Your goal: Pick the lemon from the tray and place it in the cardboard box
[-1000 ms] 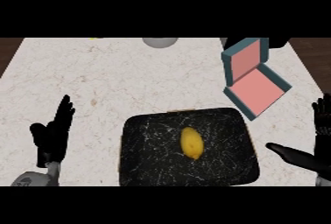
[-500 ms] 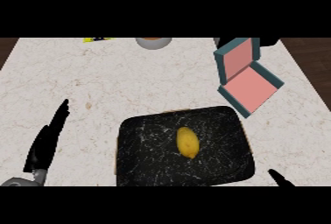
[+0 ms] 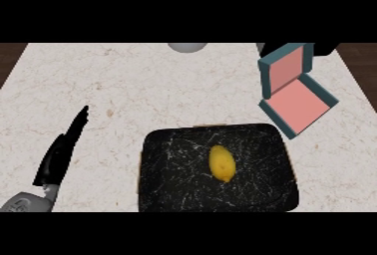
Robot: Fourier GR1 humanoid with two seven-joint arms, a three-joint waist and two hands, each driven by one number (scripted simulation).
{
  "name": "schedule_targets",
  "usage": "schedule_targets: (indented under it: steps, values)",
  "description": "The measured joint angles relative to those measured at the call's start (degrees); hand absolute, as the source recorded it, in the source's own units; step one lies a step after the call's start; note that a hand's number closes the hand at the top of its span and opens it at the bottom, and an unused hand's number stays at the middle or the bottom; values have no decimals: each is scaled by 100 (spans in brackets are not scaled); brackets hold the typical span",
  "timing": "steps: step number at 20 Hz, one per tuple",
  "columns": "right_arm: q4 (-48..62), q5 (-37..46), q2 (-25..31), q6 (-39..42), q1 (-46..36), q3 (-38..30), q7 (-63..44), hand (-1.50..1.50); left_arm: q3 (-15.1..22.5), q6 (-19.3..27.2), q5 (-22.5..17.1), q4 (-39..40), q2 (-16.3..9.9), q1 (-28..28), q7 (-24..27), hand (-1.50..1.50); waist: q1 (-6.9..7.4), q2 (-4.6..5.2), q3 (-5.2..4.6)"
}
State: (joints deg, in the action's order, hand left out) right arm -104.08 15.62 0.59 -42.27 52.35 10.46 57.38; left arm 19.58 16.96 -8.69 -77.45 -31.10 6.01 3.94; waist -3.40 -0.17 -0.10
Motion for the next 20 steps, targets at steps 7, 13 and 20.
schedule_targets:
  steps: [7,13,20]
  values:
    - [-579,1527,-44,-1192,1441,1578,-977,-150,15,-160,88,87,59,308,-99,0,207,72,-10]
    - [-846,2886,-52,-1955,2228,2409,-2239,-150,36,-192,177,71,140,419,-158,0,322,126,-14]
    - [-1161,4359,-57,-2132,2626,2856,-3696,-150,29,-238,280,117,218,481,-117,0,401,158,-13]
